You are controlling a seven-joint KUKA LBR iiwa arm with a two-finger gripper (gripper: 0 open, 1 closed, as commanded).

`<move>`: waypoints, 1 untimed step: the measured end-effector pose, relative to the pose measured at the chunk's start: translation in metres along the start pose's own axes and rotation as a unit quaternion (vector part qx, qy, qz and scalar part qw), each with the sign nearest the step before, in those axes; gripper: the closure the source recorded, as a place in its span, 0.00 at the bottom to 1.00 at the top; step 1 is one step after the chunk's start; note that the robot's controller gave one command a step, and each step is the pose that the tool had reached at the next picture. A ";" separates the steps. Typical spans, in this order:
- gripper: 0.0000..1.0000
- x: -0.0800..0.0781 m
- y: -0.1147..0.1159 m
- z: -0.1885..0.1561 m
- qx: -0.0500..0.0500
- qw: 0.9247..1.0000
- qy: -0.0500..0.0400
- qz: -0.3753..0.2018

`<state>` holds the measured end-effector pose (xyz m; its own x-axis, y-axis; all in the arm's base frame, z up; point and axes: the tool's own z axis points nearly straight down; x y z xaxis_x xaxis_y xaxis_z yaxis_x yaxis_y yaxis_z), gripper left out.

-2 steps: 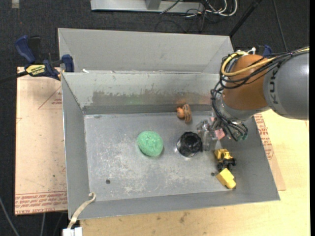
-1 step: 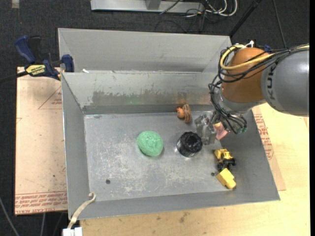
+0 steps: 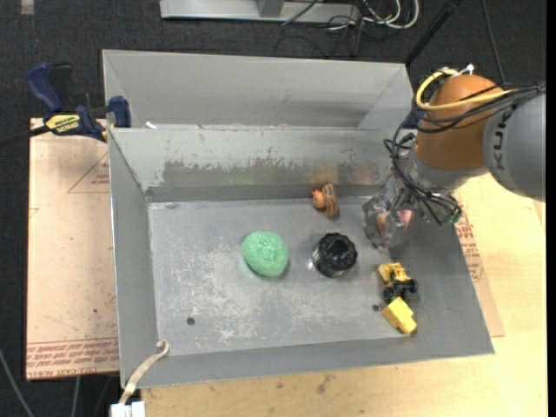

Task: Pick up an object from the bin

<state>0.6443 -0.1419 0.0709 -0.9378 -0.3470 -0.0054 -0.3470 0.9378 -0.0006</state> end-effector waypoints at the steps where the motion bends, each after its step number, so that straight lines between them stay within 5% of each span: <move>1: 0.00 0.001 -0.015 -0.001 -0.008 1.000 -0.003 -0.004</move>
Offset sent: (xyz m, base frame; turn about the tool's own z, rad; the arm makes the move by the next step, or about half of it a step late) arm 0.0000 0.0000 0.0000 0.0000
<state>0.6489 -0.1561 0.0720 -0.9353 -0.3538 -0.0110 -0.3539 0.9351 0.0155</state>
